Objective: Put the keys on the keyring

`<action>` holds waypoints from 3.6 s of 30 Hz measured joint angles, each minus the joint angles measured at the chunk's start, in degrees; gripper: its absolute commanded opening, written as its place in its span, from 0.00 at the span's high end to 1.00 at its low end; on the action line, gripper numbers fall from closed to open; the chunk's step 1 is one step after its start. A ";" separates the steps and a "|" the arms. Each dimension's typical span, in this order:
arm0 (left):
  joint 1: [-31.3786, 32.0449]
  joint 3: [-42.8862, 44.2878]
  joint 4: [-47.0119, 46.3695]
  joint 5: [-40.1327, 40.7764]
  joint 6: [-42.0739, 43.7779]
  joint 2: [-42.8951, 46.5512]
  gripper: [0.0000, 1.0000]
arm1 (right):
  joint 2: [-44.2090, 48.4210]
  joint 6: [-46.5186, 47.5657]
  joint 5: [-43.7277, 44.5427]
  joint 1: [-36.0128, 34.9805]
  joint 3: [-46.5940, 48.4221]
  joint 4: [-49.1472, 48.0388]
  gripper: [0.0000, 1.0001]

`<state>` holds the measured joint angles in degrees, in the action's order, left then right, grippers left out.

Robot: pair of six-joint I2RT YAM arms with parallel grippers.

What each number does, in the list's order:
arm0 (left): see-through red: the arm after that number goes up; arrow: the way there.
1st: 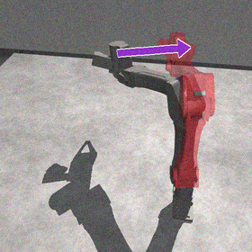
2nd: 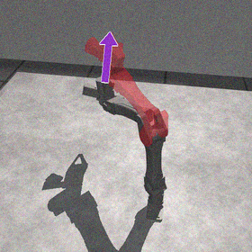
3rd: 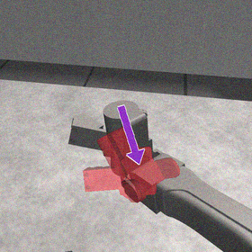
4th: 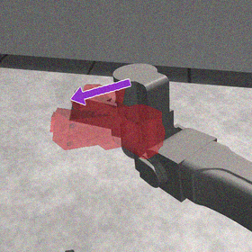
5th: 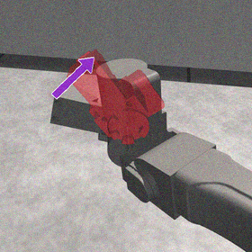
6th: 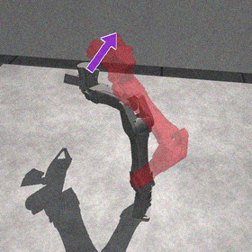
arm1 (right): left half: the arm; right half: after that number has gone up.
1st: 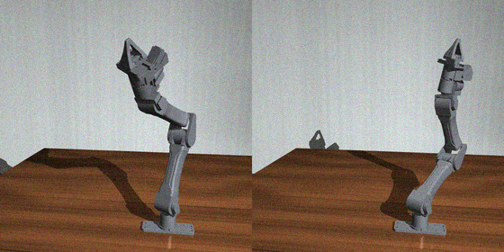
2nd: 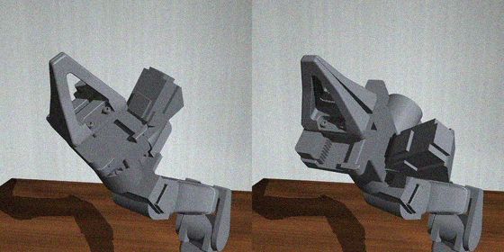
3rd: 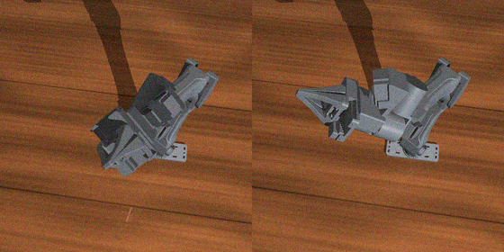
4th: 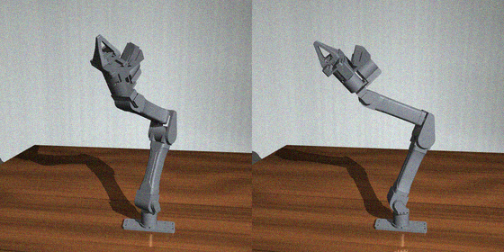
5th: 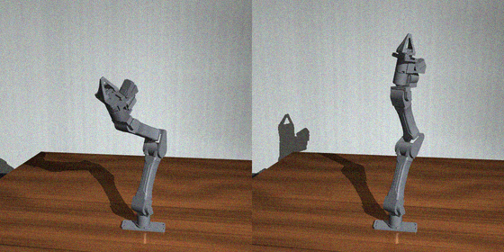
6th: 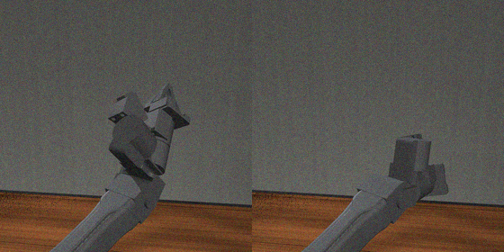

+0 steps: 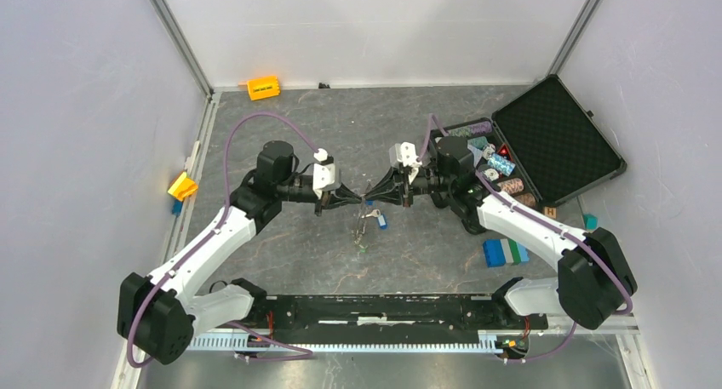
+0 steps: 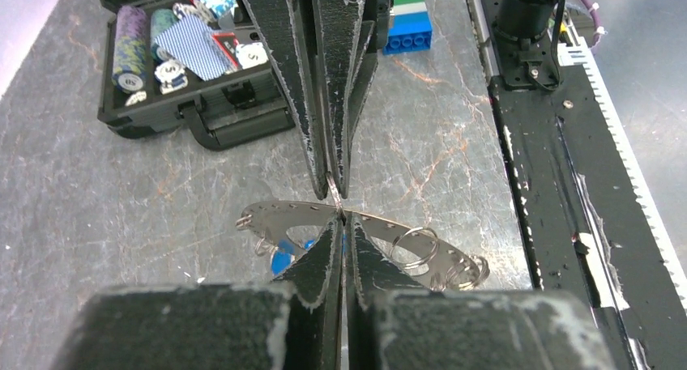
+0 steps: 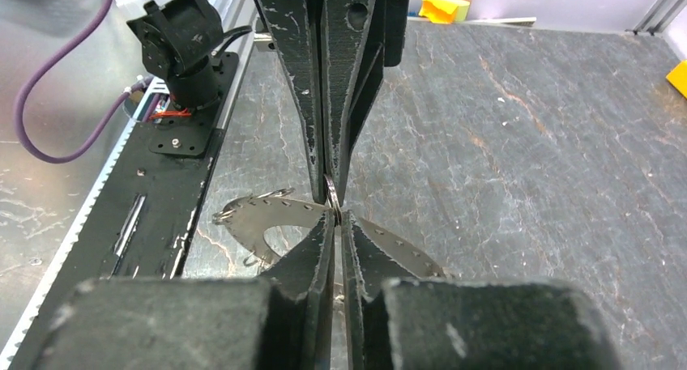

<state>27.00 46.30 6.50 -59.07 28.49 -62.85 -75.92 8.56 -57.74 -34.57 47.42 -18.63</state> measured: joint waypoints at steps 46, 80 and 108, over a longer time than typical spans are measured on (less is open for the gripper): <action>9.22 15.30 29.18 21.70 10.45 -6.14 0.98 | 0.11 14.34 5.11 -4.35 4.66 15.85 1.00; 9.38 16.06 29.33 22.84 9.35 -6.01 0.98 | -0.90 12.28 6.82 -4.39 4.42 13.64 1.00; -1.90 2.34 5.90 -1.95 5.40 2.47 0.51 | -0.90 -18.60 -4.02 -0.33 -2.51 -17.20 1.00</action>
<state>25.10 48.64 12.40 -61.01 33.89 -60.38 -76.82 -10.04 -61.76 -34.89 44.91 -35.83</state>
